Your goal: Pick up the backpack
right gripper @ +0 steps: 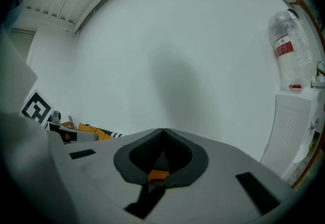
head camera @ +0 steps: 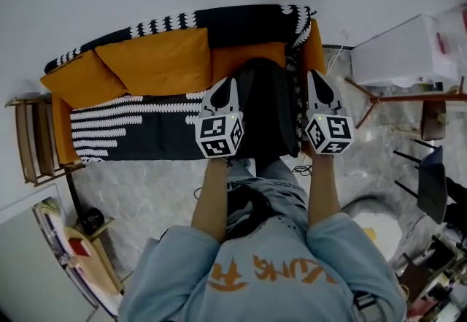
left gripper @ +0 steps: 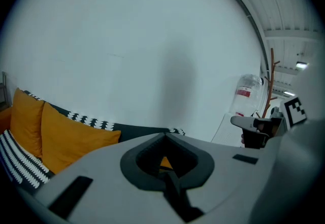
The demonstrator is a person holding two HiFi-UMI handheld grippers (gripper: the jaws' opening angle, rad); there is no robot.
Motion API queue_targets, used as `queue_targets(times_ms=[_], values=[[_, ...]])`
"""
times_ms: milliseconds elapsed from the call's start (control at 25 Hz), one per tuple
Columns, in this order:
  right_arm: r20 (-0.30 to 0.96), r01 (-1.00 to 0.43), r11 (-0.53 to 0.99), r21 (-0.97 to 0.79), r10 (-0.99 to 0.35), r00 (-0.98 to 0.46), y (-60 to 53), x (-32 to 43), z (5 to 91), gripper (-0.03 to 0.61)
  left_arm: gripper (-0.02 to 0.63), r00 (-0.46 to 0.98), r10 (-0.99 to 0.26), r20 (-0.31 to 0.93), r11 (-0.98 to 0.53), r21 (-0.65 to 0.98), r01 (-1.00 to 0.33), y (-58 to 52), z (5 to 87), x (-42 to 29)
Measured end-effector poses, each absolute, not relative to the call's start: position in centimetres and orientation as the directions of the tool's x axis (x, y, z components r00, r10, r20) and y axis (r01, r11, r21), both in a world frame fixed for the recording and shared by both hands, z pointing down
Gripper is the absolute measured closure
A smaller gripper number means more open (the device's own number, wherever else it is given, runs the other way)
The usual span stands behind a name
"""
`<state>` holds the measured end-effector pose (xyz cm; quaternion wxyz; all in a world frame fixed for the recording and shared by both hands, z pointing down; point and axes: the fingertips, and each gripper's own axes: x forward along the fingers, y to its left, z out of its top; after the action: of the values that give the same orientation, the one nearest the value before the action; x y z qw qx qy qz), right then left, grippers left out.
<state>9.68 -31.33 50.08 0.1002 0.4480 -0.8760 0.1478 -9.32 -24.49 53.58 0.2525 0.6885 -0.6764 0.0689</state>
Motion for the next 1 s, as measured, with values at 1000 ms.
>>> queue_targets(times_ms=[1000], values=[[0.412,-0.779,0.571,-0.259,-0.664,-0.624,-31.9,11.9,57.6,0.583,0.592,0.06,-0.822,0.567,0.105,0.254,-0.961,-24.2,60.0,-5.1]])
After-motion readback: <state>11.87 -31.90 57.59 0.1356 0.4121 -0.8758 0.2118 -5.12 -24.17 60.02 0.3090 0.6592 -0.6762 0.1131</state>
